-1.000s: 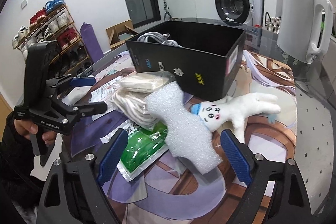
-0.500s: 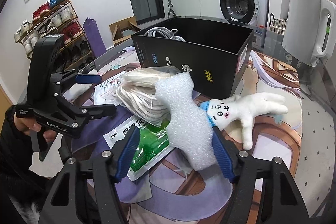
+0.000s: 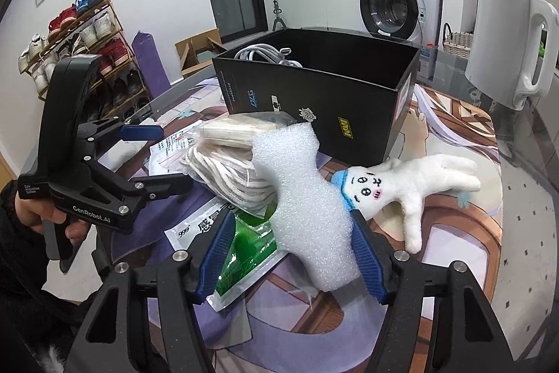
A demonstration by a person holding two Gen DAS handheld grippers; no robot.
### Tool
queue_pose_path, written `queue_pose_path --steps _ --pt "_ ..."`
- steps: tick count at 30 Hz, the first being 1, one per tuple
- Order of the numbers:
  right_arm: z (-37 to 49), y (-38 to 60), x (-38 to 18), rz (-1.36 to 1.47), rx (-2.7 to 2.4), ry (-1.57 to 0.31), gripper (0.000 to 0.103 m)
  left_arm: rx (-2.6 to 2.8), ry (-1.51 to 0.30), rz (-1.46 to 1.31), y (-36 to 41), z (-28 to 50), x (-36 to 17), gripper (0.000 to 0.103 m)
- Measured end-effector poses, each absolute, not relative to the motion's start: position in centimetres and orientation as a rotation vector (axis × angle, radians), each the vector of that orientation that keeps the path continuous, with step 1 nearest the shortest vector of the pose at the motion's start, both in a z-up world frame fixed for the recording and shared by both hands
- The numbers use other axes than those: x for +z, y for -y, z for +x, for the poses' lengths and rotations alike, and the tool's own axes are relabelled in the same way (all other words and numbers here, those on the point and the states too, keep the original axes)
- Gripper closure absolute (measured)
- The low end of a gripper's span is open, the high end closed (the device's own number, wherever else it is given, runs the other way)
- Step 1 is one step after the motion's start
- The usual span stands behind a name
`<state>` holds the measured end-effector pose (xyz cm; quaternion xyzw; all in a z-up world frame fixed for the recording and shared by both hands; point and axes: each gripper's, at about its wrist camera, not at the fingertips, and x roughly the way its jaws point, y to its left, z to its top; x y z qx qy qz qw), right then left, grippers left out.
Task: Organize soft objects
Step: 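Grasp the white foam block with the right gripper while the left grasps the white medicine sachet, then lift the foam block and sachet toward the black box with both grippers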
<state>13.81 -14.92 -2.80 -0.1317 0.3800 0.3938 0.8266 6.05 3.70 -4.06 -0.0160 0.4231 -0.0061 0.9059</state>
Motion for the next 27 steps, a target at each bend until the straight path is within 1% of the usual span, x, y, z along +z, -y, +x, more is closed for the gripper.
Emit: queue_pose_path --steps 1,2,3,4,5,6,8,9,11,12,14,15,17,27 --pt "13.8 14.8 -2.8 -0.281 0.833 -0.803 0.038 -0.014 -0.872 -0.034 -3.7 6.1 -4.1 0.001" --pt "13.7 14.7 -2.9 -0.283 0.831 -0.801 0.045 -0.017 -0.868 -0.033 -3.7 6.1 -4.1 0.003" --pt "13.7 14.7 -2.9 -0.284 0.827 -0.801 0.052 -0.022 -0.856 -0.030 -3.7 6.0 -4.0 0.007" --pt "13.8 14.6 -2.9 -0.287 0.825 -0.805 0.054 -0.029 -0.843 -0.025 -3.7 5.8 -4.0 0.014" --pt "13.8 14.5 -3.0 -0.294 0.824 -0.806 0.059 -0.033 -0.833 -0.023 -3.7 5.7 -3.9 0.020" --pt "13.7 14.4 -3.0 -0.299 0.824 -0.805 0.062 -0.035 -0.825 -0.024 -3.8 5.6 -3.9 0.024" --pt "13.6 14.3 -3.0 -0.299 0.825 -0.803 0.063 -0.040 -0.808 -0.034 -4.0 5.4 -3.7 0.035" --pt "13.6 14.3 -3.0 -0.300 0.826 -0.803 0.063 -0.044 -0.802 -0.042 -4.1 5.4 -3.7 0.039" --pt "13.5 14.3 -3.0 -0.304 0.832 -0.801 0.064 -0.054 -0.790 -0.053 -4.2 5.1 -3.6 0.053" --pt "13.5 14.3 -2.9 -0.305 0.833 -0.796 0.064 -0.059 -0.785 -0.057 -4.3 5.0 -3.6 0.056" --pt "13.5 14.3 -2.8 -0.303 0.832 -0.794 0.064 -0.068 -0.783 -0.064 -4.3 5.0 -3.5 0.068" --pt "13.5 14.4 -2.7 -0.303 0.830 -0.792 0.064 -0.071 -0.784 -0.065 -4.3 4.9 -3.4 0.070" --pt "13.4 14.6 -2.5 -0.299 0.828 -0.788 0.064 -0.072 -0.780 -0.069 -4.3 4.8 -3.4 0.077" --pt "13.5 14.8 -1.8 -0.284 0.830 -0.769 0.064 -0.117 -0.779 -0.080 -3.7 2.9 -3.2 0.082"
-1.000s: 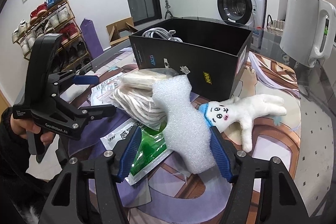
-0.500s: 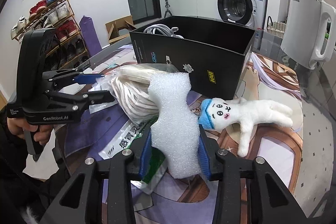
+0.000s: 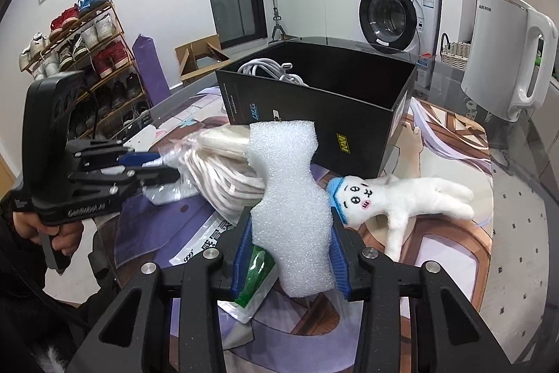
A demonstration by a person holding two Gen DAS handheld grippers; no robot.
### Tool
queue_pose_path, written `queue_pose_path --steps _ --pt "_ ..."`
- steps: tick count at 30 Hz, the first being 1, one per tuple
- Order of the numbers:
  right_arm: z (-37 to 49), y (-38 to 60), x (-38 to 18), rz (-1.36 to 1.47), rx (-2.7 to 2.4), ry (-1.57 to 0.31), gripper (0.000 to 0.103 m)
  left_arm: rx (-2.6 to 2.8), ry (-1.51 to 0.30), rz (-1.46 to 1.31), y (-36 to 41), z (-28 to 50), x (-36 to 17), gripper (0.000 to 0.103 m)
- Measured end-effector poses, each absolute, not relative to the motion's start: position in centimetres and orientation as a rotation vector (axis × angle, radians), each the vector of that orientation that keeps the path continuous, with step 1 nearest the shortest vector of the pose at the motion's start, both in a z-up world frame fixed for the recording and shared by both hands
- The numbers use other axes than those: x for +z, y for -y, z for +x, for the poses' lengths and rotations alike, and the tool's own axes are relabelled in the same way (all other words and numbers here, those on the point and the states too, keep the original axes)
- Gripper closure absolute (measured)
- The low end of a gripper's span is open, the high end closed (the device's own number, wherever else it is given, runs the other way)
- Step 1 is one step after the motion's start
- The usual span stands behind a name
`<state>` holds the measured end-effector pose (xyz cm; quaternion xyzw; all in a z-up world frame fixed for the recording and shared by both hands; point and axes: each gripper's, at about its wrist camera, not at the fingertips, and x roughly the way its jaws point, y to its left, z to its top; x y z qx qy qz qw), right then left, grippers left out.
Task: Organize soft objects
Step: 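Lift the foam block and sachet toward the black box with both grippers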
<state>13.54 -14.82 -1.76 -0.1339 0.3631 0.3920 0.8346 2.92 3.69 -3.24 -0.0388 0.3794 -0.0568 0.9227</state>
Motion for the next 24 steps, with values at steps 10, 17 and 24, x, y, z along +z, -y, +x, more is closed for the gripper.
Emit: queue_pose_path --steps 10,17,24 --pt "13.6 15.3 -1.1 -0.275 0.819 -0.735 0.064 -0.117 -0.773 -0.107 -4.6 1.2 -2.8 0.087" --pt "13.6 15.7 -0.6 -0.265 0.810 -0.717 0.064 -0.098 -0.742 -0.134 -5.9 0.3 -1.9 0.088" --pt "13.4 15.9 -0.3 -0.259 0.808 -0.704 0.064 -0.111 -0.716 -0.147 -6.1 0.0 -1.1 0.088"
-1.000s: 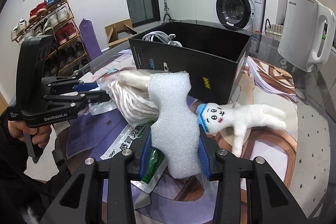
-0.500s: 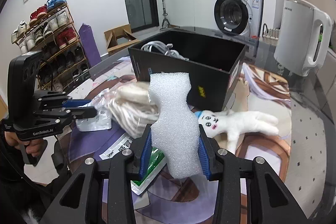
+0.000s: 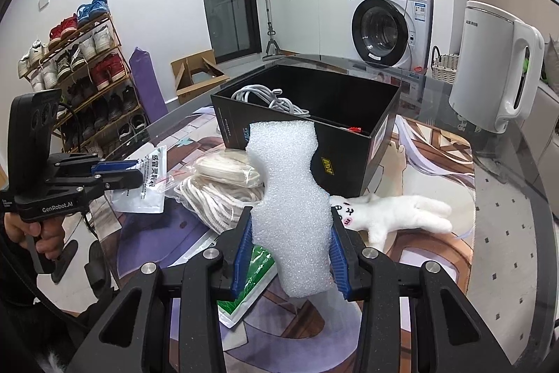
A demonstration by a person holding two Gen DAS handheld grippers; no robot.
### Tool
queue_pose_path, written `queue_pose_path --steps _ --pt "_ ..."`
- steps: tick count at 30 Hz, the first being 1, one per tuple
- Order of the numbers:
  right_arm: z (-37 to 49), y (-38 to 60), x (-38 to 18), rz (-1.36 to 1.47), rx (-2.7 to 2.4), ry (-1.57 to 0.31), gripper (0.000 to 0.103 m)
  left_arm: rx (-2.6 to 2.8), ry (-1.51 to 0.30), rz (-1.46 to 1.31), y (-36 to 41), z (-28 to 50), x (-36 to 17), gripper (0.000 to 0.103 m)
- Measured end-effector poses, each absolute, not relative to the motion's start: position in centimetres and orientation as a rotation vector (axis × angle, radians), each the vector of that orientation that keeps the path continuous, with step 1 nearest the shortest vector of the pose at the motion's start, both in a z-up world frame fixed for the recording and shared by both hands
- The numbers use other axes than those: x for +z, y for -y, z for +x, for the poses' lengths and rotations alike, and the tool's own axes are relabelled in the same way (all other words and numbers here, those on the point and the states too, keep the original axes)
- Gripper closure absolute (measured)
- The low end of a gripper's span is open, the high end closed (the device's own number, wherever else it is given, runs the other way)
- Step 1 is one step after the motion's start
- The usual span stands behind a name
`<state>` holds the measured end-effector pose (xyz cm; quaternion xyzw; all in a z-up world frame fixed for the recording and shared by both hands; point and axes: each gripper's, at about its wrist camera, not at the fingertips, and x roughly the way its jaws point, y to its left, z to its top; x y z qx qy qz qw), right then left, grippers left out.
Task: Organize soft objects
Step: 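Lift the foam block and sachet toward the black box with both grippers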
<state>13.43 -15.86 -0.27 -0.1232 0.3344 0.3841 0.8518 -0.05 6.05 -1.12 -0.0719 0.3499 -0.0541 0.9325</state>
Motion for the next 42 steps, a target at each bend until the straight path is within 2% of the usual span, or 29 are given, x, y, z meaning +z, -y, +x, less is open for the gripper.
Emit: queue_pose_path --steps 20,42 --pt "13.5 16.9 1.3 -0.238 0.777 -0.662 0.064 -0.079 -0.638 -0.178 -7.6 -0.5 1.7 0.088" --pt "16.5 15.2 4.9 -0.208 0.751 -0.609 0.064 -0.146 -0.519 -0.127 -3.8 7.0 6.8 0.088"
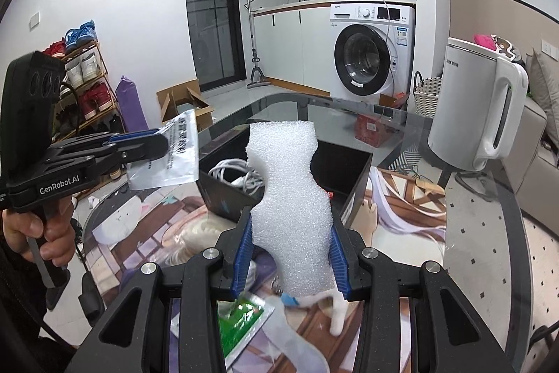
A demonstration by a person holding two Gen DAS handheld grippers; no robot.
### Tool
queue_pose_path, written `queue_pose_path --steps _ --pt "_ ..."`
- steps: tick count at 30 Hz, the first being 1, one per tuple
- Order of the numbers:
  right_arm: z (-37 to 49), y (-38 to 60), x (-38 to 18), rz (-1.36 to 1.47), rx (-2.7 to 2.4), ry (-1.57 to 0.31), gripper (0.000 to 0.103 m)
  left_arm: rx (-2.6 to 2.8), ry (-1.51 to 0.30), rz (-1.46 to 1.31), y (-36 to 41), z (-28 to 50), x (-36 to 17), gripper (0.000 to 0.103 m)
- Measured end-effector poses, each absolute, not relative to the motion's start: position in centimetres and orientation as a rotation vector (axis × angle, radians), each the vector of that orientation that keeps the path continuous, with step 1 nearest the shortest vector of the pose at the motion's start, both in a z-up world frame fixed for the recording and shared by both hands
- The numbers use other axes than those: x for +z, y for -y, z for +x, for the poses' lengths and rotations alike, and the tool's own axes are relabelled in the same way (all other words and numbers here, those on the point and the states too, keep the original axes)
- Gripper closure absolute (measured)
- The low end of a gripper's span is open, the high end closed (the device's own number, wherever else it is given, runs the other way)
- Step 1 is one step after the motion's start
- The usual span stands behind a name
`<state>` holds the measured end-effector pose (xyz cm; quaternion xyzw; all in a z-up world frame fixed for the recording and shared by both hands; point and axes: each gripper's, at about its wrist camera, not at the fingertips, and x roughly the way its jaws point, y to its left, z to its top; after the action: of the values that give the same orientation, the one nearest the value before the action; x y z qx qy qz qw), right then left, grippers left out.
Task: Organize soft objects
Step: 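Lift the foam block and sachet toward the black box with both grippers, then lower the sachet with the left gripper while the right lowers the foam block into the box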
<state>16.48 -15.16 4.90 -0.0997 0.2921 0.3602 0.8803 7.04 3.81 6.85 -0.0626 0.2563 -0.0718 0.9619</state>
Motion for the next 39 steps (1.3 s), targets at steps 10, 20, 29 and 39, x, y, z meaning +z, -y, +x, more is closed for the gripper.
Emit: queue_pose_path --steps 10,20,29,39 --pt "19.6 13.4 5.0 -0.196 0.731 -0.619 0.064 -0.139 -0.489 -0.126 -3.7 10.9 7.4 0.087" --pt "21.9 11.5 4.5 -0.212 0.729 -0.630 0.064 -0.114 -0.505 -0.104 -3.6 14.0 6.1 0.088" --pt "23.1 9.7 3.6 -0.255 0.728 -0.657 0.064 -0.147 -0.581 -0.102 -2.7 15.9 3.2 0.088" --pt "24.9 8.4 2.2 -0.293 0.707 -0.692 0.064 -0.116 -0.611 -0.044 -1.6 17.2 1.5 0.086"
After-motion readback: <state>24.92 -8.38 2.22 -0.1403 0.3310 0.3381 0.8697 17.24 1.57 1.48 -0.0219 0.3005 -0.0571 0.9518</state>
